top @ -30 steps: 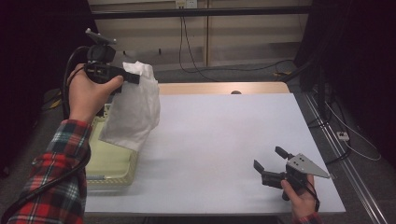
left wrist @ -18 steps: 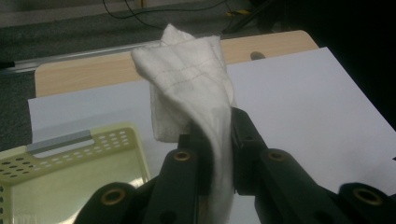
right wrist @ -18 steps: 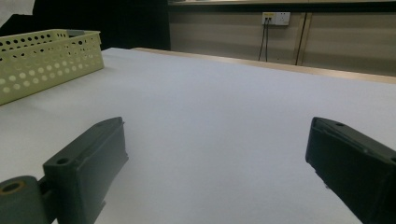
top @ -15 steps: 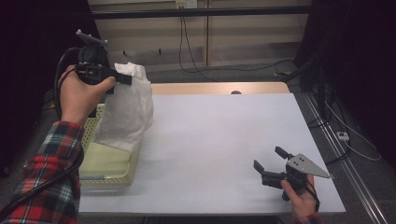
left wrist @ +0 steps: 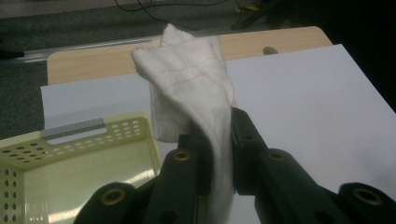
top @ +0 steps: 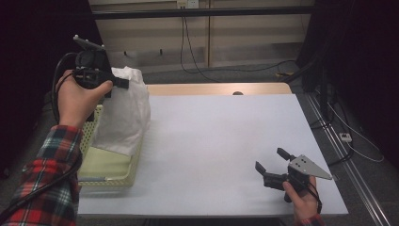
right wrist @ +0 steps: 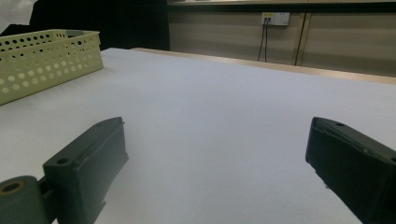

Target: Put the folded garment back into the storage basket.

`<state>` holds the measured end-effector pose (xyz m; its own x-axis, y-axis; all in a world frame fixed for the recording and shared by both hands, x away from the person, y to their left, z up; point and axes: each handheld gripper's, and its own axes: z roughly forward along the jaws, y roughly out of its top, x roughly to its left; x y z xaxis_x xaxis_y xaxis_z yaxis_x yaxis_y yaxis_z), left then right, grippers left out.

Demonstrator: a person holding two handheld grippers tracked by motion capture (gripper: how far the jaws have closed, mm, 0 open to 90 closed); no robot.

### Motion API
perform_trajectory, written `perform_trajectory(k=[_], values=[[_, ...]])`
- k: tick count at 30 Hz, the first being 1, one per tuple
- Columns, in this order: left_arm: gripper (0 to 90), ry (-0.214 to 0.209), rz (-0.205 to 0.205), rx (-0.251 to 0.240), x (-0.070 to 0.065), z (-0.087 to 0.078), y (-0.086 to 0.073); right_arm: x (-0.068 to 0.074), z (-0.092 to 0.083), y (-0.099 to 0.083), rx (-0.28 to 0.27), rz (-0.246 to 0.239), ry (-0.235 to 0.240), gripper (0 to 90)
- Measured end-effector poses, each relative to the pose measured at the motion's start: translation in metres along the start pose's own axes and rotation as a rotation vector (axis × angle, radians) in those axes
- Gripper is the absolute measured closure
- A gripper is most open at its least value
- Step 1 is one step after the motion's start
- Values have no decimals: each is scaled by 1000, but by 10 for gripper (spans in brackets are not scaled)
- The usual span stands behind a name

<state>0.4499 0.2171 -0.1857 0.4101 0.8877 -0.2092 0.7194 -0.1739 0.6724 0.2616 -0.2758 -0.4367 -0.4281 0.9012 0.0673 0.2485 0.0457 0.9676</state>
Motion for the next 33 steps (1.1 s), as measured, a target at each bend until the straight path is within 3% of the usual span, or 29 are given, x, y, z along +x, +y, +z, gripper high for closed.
perform_trajectory(k=[33], values=[[823,49,-36,5,20,5,-16,1,1,0,4,-4,7,51]])
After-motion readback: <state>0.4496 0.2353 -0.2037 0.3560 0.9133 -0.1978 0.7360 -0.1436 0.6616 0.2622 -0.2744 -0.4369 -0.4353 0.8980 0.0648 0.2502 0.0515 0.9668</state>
